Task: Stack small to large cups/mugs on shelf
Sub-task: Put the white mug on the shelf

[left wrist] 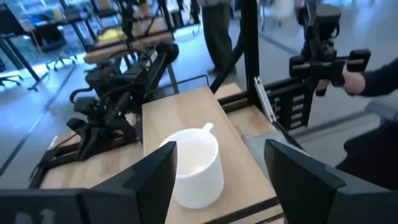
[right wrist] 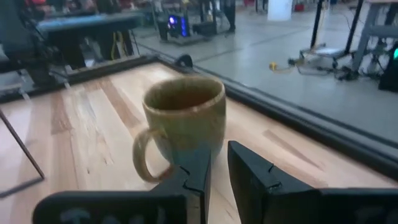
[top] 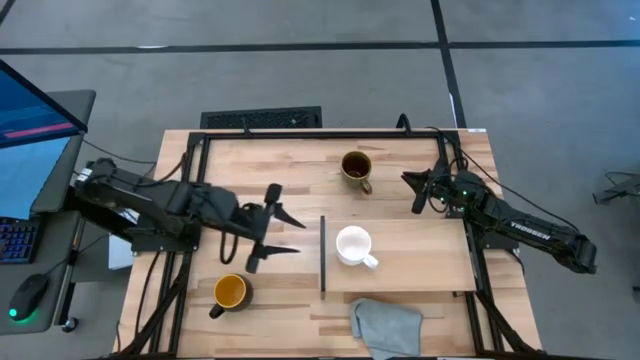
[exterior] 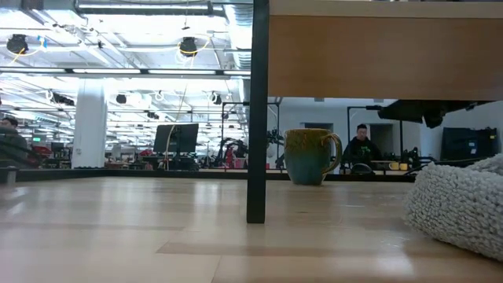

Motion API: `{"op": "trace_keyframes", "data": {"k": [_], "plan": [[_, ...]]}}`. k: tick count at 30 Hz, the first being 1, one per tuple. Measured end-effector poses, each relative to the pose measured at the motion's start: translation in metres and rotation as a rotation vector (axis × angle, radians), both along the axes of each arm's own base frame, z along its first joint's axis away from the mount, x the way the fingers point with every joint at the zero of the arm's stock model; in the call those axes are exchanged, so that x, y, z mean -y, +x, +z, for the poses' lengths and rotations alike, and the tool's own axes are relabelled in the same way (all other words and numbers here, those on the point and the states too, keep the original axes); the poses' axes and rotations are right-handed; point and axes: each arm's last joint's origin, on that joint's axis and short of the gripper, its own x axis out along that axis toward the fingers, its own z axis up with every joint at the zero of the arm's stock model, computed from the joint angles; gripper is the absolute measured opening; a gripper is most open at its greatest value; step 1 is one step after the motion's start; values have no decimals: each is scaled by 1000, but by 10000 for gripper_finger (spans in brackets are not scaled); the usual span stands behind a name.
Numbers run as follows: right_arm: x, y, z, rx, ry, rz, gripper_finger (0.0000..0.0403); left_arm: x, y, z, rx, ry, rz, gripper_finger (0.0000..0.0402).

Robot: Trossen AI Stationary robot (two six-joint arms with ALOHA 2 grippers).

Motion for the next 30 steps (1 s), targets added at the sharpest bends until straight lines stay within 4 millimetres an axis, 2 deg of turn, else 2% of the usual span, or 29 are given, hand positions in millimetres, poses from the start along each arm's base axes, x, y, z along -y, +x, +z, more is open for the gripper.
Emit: {"op": "trace_keyframes", "data": {"k": [6,13,17,20,24,30], "plan": [[0,1,3,31,-17,11,76,-6,-19,-53,93,-46,-2,233],[-1,2,9,100,6,50,76,-8,-23,-98,83,-31,14,233],[-4,3,25,143,-14,149,76,-10,-26,-113,92,-31,27,233],[-9,3,40,183,-18,308,76,-12,-28,-124,71,5,77,233],[-18,4,58,228,-5,494,76,-16,-31,-137,51,-47,174,233],[-33,0,87,173,-14,609,71,-22,-37,-154,93,-91,219,233]]}}
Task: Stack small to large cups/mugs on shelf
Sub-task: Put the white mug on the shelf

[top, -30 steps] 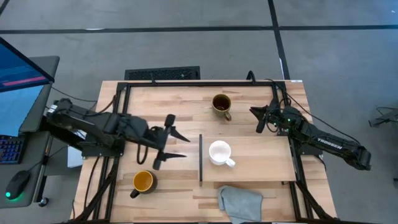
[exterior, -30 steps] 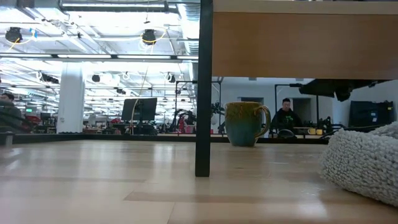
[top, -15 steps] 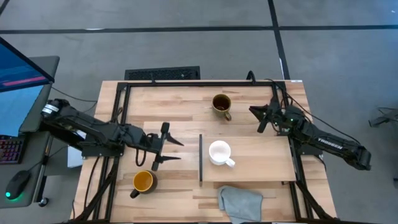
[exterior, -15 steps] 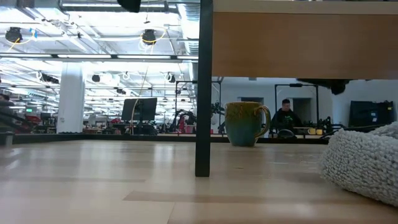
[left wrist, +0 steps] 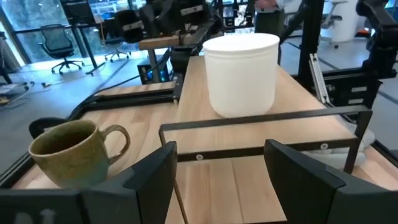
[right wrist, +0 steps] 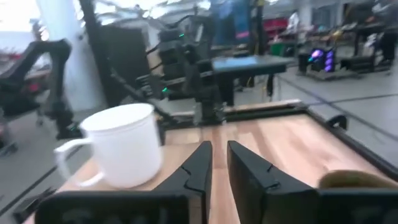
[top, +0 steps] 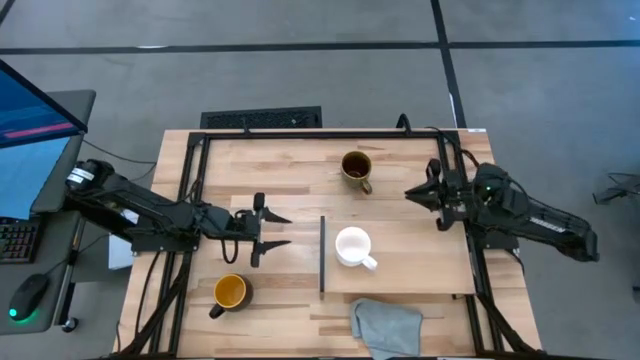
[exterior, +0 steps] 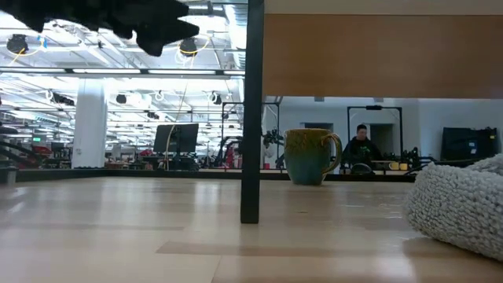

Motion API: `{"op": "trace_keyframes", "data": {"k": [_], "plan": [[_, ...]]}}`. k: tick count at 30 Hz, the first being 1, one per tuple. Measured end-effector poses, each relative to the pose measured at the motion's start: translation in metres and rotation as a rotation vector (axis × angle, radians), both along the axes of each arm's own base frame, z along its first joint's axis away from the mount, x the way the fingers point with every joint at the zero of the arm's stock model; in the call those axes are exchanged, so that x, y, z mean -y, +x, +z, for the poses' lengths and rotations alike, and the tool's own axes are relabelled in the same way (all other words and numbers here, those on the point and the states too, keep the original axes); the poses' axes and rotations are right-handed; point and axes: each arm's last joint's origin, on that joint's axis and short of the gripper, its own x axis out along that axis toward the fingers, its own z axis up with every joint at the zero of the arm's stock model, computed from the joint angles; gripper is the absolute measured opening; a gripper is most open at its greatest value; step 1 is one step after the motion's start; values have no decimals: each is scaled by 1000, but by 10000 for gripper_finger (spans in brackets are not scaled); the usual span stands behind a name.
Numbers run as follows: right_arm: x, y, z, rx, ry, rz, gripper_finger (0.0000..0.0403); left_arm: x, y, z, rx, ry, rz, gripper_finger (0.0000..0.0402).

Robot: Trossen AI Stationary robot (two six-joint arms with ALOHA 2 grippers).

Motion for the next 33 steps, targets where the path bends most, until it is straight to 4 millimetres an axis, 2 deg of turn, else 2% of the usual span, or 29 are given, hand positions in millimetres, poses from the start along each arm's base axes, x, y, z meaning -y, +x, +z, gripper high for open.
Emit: {"op": "trace_keyframes", "data": {"k": [4,10,15,19,22,28,33], "plan": [[-8,-3,14,-58,11,38,62,-1,-3,-8,-4,-16,2,233],[-23,4,26,-132,19,167,48,-2,-6,-15,-24,-60,9,233],[-38,21,31,-265,8,238,26,-2,-6,-15,-20,-54,8,233],[-56,35,43,-314,-15,352,12,-2,-6,-15,-20,-43,8,233],[-71,46,50,-350,-53,367,7,-2,-6,-15,-20,-41,7,233],[-96,62,48,-450,-141,345,7,-2,-6,-15,-23,-40,7,233],[-114,75,48,-464,-168,367,5,-2,-6,-16,-29,-38,8,233]]}}
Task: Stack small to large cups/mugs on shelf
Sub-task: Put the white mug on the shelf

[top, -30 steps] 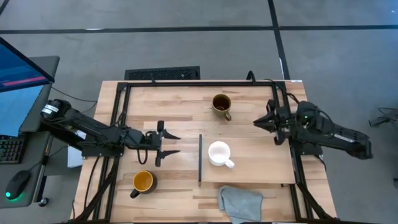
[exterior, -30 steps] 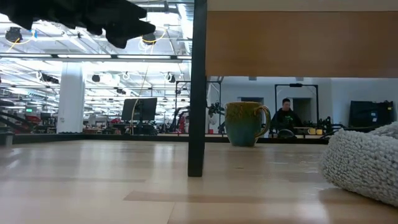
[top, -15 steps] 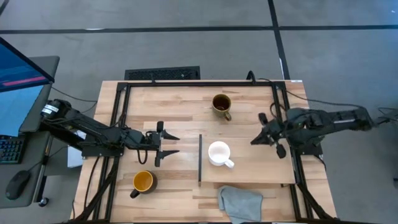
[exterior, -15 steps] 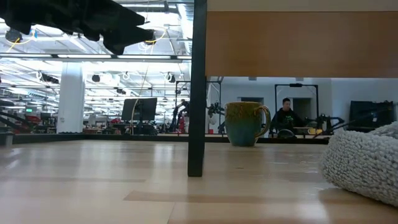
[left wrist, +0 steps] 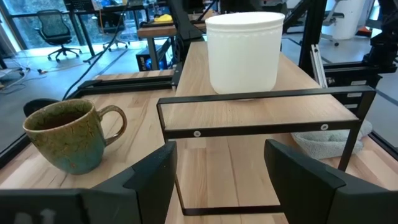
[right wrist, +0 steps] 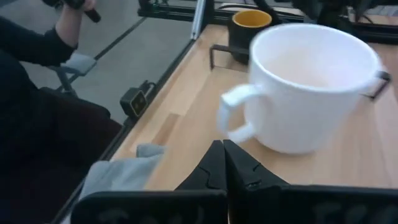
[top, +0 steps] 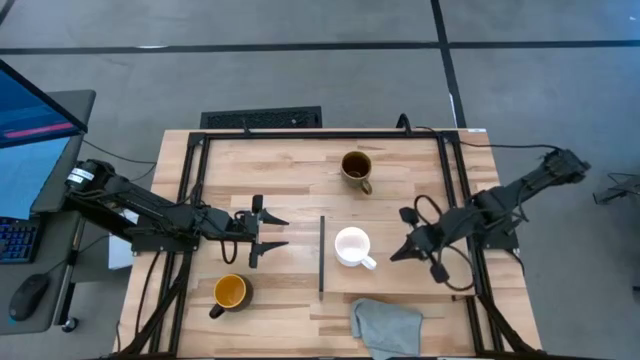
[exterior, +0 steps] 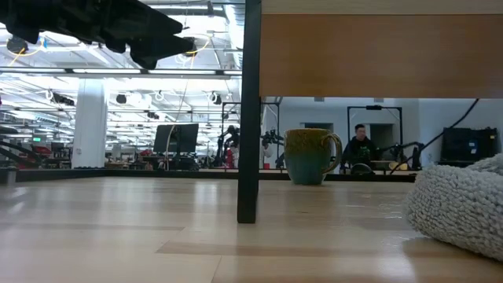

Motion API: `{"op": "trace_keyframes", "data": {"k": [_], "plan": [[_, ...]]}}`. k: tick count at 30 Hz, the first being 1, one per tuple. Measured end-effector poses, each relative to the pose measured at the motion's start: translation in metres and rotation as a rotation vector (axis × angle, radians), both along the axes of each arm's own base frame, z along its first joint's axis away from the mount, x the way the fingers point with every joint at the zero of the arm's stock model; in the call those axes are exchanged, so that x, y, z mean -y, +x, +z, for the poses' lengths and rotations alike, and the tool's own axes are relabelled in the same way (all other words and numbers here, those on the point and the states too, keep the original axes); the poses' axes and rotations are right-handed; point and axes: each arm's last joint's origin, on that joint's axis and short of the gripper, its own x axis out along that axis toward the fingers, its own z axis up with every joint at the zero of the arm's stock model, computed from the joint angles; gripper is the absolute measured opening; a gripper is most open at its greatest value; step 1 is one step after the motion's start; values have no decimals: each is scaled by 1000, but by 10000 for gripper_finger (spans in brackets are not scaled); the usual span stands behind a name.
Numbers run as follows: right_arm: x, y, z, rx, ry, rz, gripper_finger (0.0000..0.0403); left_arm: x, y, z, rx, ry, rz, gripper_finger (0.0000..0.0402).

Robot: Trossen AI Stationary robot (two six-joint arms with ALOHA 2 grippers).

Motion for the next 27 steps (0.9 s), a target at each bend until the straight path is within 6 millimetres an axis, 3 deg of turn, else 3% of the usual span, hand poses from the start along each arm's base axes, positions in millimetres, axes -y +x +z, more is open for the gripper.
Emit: {"op": "trace_keyframes", "data": {"k": [18,27], "plan": [[-17,36,-10,-72,-31,-15,5,0,0,-3,-28,-12,0,233],[-11,34,-12,-118,-38,-40,5,0,-1,-4,-44,-21,2,233]]}}
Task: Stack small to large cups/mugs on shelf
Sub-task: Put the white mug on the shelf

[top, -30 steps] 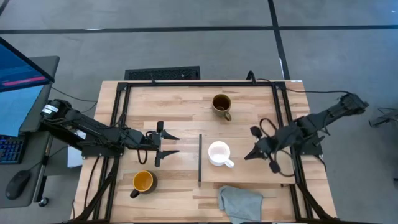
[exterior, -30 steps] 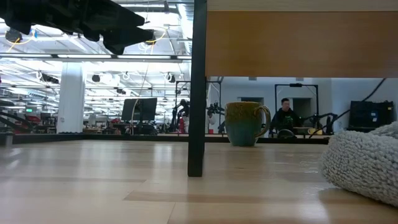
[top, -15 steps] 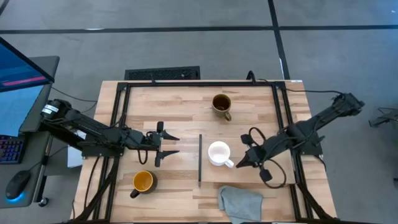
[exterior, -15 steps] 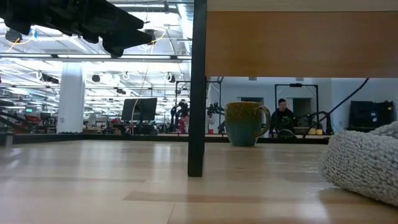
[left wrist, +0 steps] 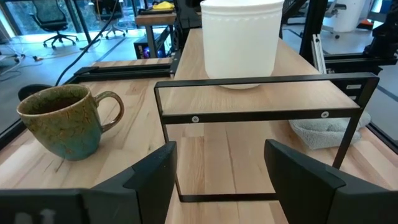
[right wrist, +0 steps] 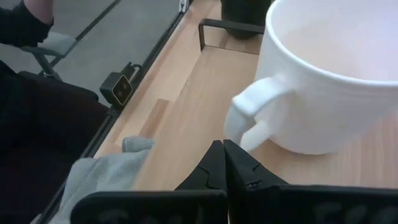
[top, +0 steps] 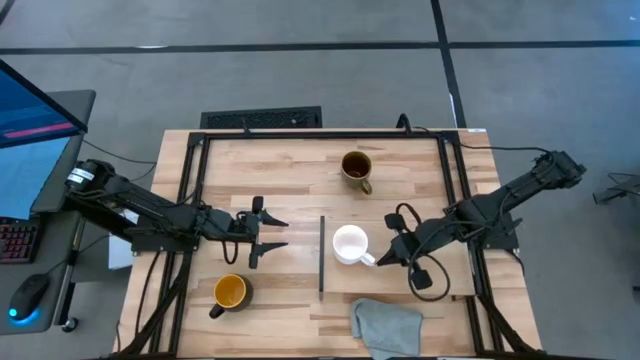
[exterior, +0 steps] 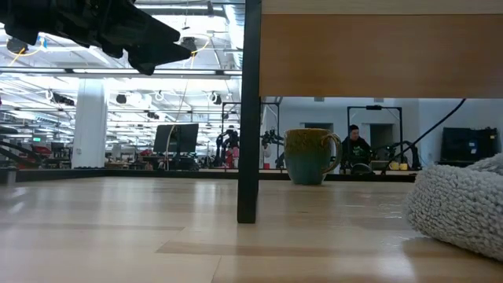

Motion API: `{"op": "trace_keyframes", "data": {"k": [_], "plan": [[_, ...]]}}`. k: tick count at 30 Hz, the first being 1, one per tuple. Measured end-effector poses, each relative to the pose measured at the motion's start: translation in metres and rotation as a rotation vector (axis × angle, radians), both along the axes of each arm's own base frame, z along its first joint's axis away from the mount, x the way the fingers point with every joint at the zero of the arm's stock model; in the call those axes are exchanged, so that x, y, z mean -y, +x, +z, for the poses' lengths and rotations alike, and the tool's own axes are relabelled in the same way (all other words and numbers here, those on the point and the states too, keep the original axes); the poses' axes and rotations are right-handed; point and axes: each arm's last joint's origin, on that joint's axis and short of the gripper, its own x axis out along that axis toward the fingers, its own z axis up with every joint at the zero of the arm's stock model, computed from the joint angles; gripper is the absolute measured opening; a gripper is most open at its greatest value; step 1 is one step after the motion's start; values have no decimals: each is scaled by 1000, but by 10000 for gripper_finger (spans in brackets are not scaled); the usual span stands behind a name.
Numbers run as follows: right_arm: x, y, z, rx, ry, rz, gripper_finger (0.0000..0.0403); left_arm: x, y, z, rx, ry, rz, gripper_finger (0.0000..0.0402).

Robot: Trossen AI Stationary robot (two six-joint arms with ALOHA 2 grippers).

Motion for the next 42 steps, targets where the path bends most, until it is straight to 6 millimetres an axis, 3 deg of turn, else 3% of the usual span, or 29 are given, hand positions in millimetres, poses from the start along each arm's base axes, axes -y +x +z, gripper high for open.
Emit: {"op": "trace_keyframes", "data": {"k": [19,42], "plan": [[7,5,-3,0,-35,-63,5,0,0,0,0,0,-1,233],[-2,9,1,64,5,-41,5,0,0,-1,-15,-22,3,233]]}}
